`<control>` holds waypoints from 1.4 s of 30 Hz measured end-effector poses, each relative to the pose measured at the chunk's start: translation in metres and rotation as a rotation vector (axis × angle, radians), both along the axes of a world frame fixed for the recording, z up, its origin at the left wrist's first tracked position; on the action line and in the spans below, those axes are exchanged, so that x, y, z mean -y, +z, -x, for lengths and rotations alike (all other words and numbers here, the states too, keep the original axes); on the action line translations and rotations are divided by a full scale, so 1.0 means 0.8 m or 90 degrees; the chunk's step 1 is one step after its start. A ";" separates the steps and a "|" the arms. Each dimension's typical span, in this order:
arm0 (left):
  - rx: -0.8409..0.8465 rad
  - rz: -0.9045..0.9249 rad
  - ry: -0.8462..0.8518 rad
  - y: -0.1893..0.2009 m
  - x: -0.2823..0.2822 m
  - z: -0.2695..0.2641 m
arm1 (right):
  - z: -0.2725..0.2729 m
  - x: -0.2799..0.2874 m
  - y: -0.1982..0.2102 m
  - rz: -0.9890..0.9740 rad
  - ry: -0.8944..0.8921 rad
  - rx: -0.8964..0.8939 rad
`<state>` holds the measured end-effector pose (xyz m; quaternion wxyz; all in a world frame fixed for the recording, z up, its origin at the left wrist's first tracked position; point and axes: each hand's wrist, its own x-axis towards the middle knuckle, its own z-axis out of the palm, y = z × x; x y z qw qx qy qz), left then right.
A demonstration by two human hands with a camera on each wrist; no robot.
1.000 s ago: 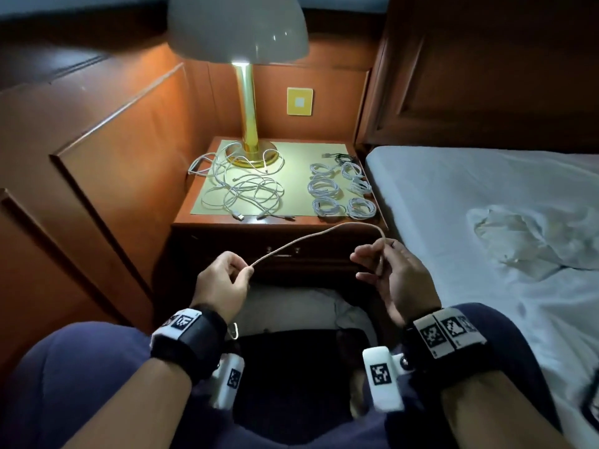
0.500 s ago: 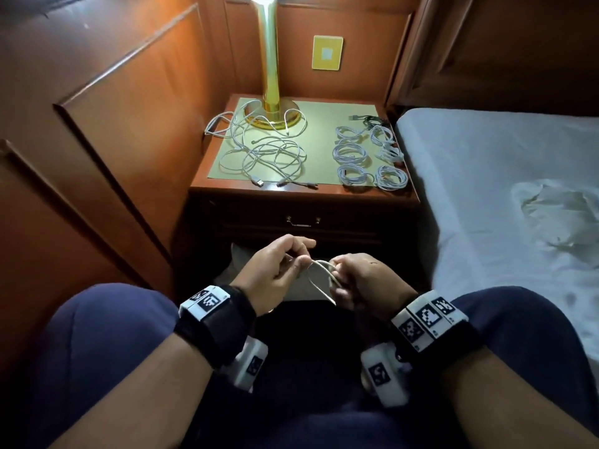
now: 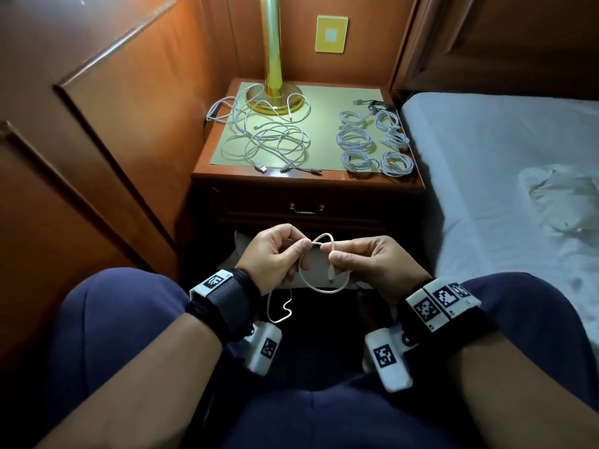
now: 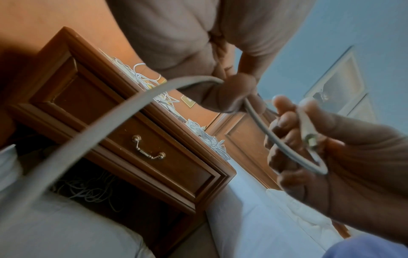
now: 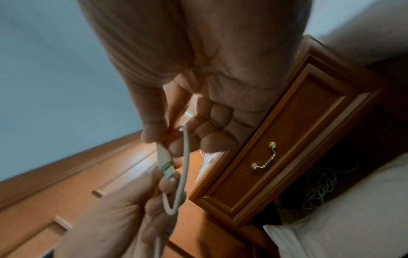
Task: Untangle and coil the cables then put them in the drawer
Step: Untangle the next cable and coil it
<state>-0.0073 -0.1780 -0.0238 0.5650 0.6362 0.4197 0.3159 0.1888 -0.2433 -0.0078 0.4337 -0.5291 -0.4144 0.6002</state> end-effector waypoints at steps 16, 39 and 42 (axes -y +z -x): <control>0.060 -0.017 0.013 -0.002 0.000 -0.001 | 0.004 -0.004 -0.007 -0.071 -0.156 0.207; -0.088 -0.348 0.045 -0.009 -0.008 0.007 | 0.006 0.000 0.004 -0.024 0.002 0.360; -0.085 -0.358 0.059 -0.008 -0.010 0.009 | 0.014 0.003 0.009 -0.023 0.013 0.309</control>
